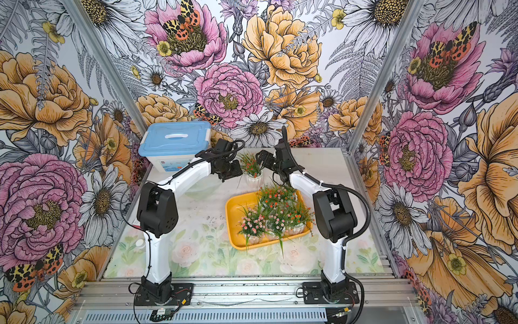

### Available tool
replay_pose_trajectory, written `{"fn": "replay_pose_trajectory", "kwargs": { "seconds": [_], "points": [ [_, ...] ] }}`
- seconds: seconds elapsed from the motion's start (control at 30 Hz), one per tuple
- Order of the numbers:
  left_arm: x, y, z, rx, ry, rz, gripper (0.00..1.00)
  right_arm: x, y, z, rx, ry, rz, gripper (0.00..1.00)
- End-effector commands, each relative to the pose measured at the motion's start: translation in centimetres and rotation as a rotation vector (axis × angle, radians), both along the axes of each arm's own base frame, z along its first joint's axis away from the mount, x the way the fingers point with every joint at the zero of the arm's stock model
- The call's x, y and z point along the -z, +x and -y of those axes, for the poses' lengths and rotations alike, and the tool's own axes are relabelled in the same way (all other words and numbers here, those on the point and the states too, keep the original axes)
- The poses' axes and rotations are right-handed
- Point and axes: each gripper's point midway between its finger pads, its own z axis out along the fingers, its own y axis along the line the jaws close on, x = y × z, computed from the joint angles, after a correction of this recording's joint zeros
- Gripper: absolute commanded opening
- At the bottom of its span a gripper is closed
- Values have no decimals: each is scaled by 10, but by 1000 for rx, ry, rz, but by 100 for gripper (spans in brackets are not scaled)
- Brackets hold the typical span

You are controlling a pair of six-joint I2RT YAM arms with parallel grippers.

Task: Put the potted gypsophila into the storage box
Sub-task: Move the baby's breath potted plant to the center of the board, then pick up the baby's breath potted plant from the center of the board.

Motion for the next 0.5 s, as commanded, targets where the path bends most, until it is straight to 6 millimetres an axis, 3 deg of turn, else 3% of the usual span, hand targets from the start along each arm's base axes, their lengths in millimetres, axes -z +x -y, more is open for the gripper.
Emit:
{"fn": "replay_pose_trajectory", "kwargs": {
  "seconds": [0.0, 0.23, 0.47],
  "points": [
    [-20, -1, -5, -3, 2, 50, 44, -21, -6, 36, 106, -188, 69, 96],
    [-5, -1, 12, 12, -5, 20, 44, -44, -21, 85, 277, -381, 104, 97],
    [13, 8, 21, 17, -1, -6, 43, -46, -36, 94, 281, -456, 77, 97]
  ]
}}
